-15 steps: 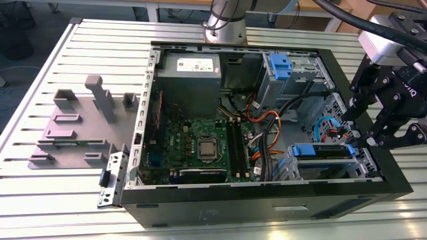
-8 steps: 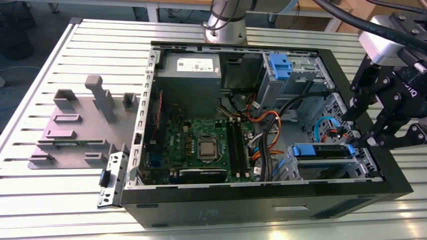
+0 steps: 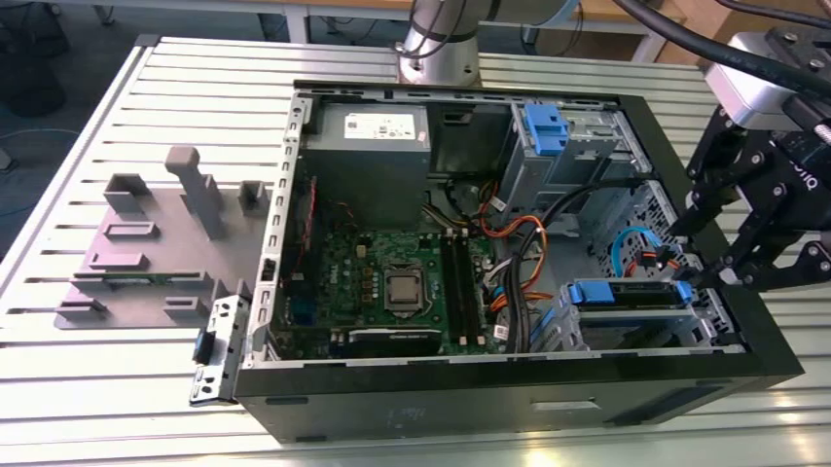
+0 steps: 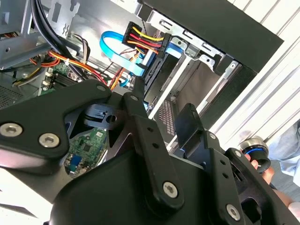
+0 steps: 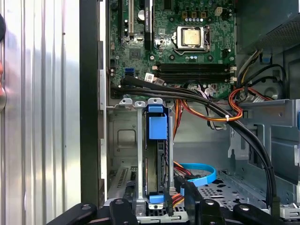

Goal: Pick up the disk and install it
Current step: 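Insert the first disk wire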

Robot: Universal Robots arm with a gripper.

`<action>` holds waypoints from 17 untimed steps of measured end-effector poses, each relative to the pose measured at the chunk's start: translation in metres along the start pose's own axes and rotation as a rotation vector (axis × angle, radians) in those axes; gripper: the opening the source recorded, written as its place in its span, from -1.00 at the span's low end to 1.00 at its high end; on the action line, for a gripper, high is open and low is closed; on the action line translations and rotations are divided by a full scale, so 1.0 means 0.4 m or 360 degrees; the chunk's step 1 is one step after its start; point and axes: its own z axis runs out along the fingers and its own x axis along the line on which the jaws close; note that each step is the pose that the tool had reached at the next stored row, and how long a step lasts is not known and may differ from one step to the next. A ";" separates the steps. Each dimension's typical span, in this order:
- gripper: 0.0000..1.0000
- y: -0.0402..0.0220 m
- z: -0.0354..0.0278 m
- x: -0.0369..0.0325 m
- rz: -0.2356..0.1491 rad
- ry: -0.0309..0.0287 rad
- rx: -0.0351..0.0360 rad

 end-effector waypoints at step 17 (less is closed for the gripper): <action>0.06 -0.032 0.011 0.000 0.0000 0.00001 0.0000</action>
